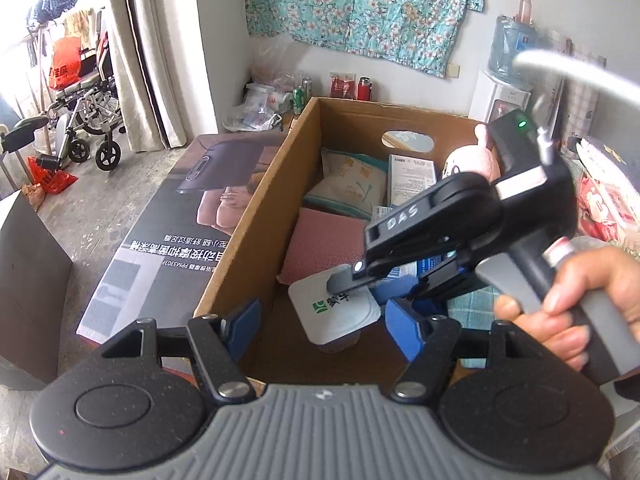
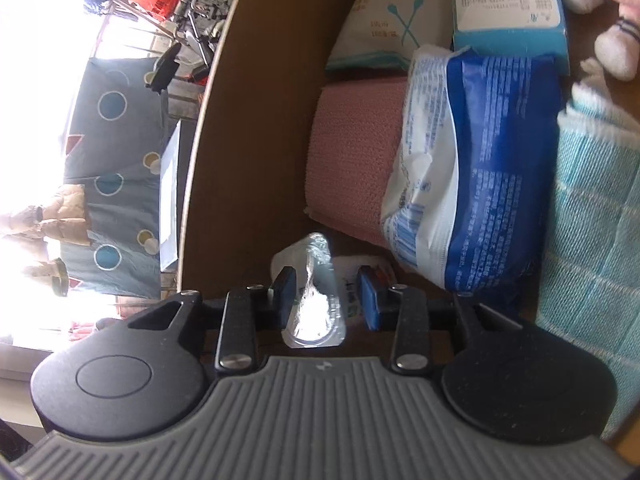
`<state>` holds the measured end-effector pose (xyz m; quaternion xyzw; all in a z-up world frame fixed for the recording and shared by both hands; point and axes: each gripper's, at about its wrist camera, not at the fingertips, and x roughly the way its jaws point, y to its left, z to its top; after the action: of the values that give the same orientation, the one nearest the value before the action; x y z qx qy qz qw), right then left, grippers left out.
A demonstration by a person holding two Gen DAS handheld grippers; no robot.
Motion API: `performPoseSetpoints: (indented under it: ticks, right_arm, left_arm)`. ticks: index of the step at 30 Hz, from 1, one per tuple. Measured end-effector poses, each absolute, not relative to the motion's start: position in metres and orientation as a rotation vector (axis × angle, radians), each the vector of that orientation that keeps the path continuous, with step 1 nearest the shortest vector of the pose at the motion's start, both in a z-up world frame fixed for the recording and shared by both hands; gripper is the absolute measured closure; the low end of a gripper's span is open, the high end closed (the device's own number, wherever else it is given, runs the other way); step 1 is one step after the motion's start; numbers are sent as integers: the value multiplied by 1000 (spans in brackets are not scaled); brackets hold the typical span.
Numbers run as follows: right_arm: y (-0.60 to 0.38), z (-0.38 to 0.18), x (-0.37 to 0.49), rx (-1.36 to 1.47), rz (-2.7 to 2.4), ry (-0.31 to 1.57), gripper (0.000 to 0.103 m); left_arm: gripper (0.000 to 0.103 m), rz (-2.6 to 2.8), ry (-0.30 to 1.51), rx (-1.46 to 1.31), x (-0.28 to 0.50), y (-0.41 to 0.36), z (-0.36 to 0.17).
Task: Organize soft objects
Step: 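Carry the yogurt cup with the right tool into the cardboard box and release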
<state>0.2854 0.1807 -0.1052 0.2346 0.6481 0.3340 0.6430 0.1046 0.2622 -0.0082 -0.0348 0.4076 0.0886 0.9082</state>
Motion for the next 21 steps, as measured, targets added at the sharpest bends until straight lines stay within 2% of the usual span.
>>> performPoseSetpoints:
  ticks: [10,13,14,16,21]
  right_arm:
    - [188,-117,277,578,793,1560,72]
    - [178,-105,274,558,789,1522,68]
    - [173,-98,274,556,792,1503,61]
    - [159,-82,271,554,803,1453,56]
    - [100,-33,263,515,815,1288,52]
  left_arm:
    - [32,199,849,-87,98,260,-6]
    - [32,181,829,-94,95,255,-1]
    - [31,171,821,-98,95,252,1]
    - [29,148,803,-102,94,245,4]
    - [25,65,756,-89,99,213,14]
